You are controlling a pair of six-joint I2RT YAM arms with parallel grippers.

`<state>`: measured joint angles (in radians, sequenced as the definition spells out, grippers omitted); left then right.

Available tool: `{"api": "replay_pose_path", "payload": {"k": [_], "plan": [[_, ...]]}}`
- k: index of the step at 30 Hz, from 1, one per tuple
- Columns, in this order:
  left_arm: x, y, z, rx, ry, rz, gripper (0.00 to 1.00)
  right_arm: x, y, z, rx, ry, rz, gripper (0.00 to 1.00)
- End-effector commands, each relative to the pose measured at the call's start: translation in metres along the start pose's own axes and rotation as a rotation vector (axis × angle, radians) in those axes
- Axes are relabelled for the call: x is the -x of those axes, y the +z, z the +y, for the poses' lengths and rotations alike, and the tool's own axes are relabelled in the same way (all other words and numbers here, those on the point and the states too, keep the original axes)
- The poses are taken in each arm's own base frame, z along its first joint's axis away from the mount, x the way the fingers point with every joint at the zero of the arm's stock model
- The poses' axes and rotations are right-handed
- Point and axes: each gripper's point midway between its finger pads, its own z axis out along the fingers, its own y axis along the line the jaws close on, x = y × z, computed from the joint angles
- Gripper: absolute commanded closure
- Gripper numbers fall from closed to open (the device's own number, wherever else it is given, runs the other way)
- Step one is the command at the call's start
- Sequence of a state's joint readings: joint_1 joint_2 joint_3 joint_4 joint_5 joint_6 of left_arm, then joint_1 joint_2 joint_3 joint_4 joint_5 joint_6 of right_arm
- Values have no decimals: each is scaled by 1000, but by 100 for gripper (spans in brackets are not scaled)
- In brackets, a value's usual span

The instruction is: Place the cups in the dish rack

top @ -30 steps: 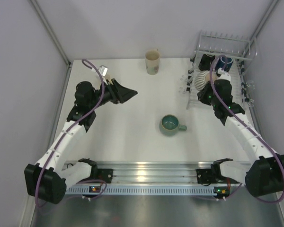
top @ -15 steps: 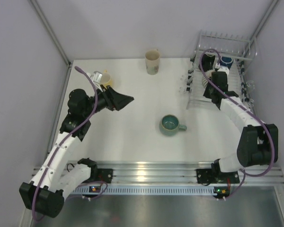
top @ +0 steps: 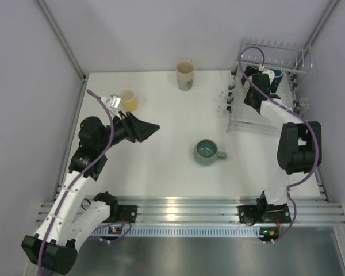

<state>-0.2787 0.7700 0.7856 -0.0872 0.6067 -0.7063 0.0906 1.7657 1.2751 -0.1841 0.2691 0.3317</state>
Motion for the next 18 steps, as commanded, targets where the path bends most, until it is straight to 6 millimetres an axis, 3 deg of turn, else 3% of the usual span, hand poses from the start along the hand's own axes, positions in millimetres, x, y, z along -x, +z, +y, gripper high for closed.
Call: {"api": "replay_pose_path", "payload": {"k": [1, 11, 18], "plan": [[2, -4, -3, 7, 15, -15, 25, 66, 2, 12, 21, 91, -180, 100], [1, -6, -2, 12, 17, -15, 24, 33, 31, 20, 18, 94, -91, 100], [-2, -8, 2, 28, 24, -10, 24, 30, 37, 23, 24, 74, -73, 97]]}}
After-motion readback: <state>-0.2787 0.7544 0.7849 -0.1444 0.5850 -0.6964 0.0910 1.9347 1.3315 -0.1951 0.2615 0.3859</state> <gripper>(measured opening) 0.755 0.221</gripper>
